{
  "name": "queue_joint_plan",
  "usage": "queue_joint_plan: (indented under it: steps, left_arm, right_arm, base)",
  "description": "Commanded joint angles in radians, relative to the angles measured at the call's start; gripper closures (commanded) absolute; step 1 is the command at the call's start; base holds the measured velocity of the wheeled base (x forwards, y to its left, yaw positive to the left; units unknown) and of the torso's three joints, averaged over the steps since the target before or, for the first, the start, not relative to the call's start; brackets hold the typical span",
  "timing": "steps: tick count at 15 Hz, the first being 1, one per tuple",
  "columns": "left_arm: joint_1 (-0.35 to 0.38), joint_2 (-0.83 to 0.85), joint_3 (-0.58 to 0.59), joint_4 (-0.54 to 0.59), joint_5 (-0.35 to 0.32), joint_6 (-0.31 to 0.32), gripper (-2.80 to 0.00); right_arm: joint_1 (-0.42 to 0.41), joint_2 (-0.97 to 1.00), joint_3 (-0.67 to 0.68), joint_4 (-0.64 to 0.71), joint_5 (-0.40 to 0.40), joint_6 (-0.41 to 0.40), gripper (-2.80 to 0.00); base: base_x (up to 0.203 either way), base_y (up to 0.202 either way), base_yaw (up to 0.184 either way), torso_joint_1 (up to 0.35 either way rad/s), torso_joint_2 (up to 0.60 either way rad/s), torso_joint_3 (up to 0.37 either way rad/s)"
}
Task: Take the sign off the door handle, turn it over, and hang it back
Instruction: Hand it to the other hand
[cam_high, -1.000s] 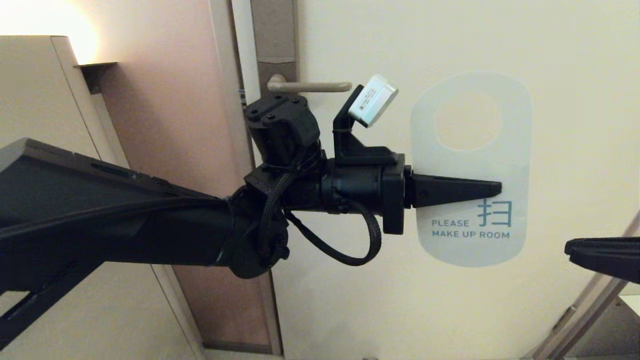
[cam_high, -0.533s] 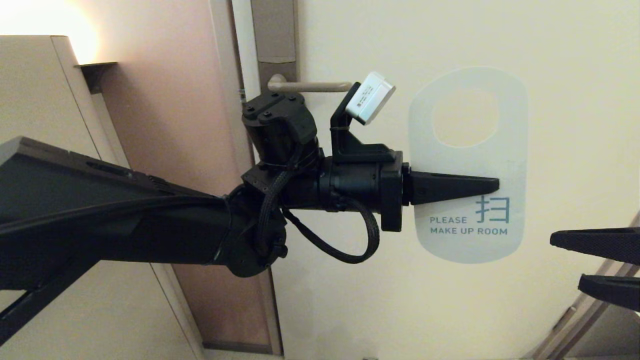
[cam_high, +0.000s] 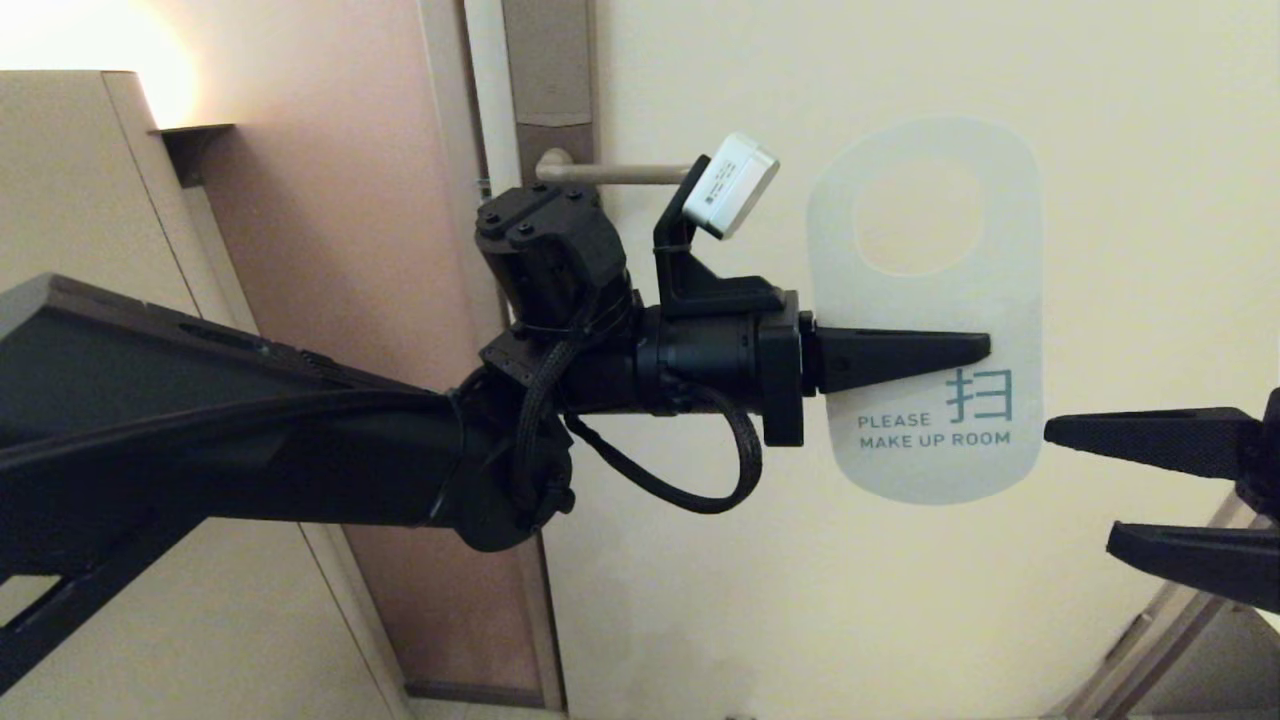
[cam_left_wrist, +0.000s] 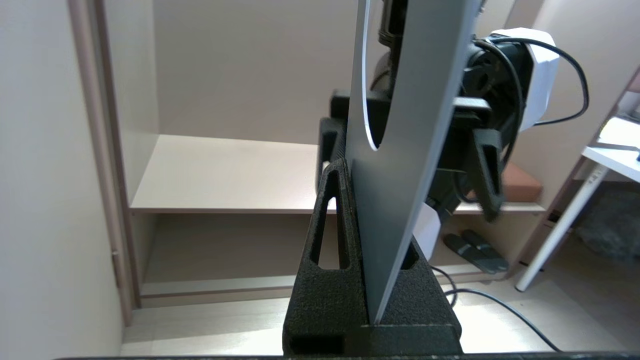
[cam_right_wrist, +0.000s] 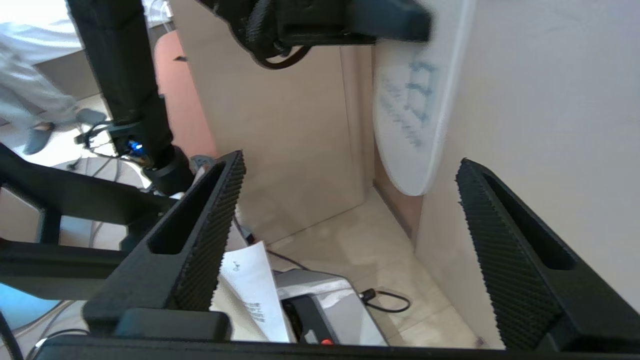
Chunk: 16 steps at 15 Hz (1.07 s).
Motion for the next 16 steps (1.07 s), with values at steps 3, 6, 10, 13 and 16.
queue_joint_plan:
  steps: [3, 6, 10, 13, 16]
  left_arm:
    - [0.008, 0.003, -0.003, -0.005, -0.005, -0.006, 0.00]
    - [-0.004, 0.016, -0.033, -0.006, -0.005, -0.007, 0.00]
    - [-0.025, 0.022, -0.044, -0.006, -0.002, -0.007, 0.00]
    - [-0.050, 0.027, -0.045, -0.007, 0.050, -0.003, 0.00]
    - [-0.061, 0.048, -0.051, -0.025, 0.100, 0.002, 0.00]
  right_arm:
    - [0.092, 0.008, 0.000, -0.001, 0.001, -0.001, -2.80]
    - [0.159, 0.007, -0.003, -0.004, -0.031, -0.002, -2.80]
    - [0.164, -0.011, 0.001, -0.004, -0.063, -0.003, -2.80]
    - [0.164, -0.032, 0.002, -0.007, -0.113, -0.003, -2.80]
    - [0.164, -0.030, 0.052, -0.101, -0.218, -0.002, -2.80]
  base:
    - [0.000, 0.000, 0.000, 0.000, 0.00, 0.000]
    - [0.000, 0.000, 0.000, 0.000, 0.00, 0.000]
    - [0.000, 0.000, 0.000, 0.000, 0.00, 0.000]
    - [0.000, 0.000, 0.000, 0.000, 0.00, 0.000]
    - [0.000, 0.000, 0.000, 0.000, 0.00, 0.000]
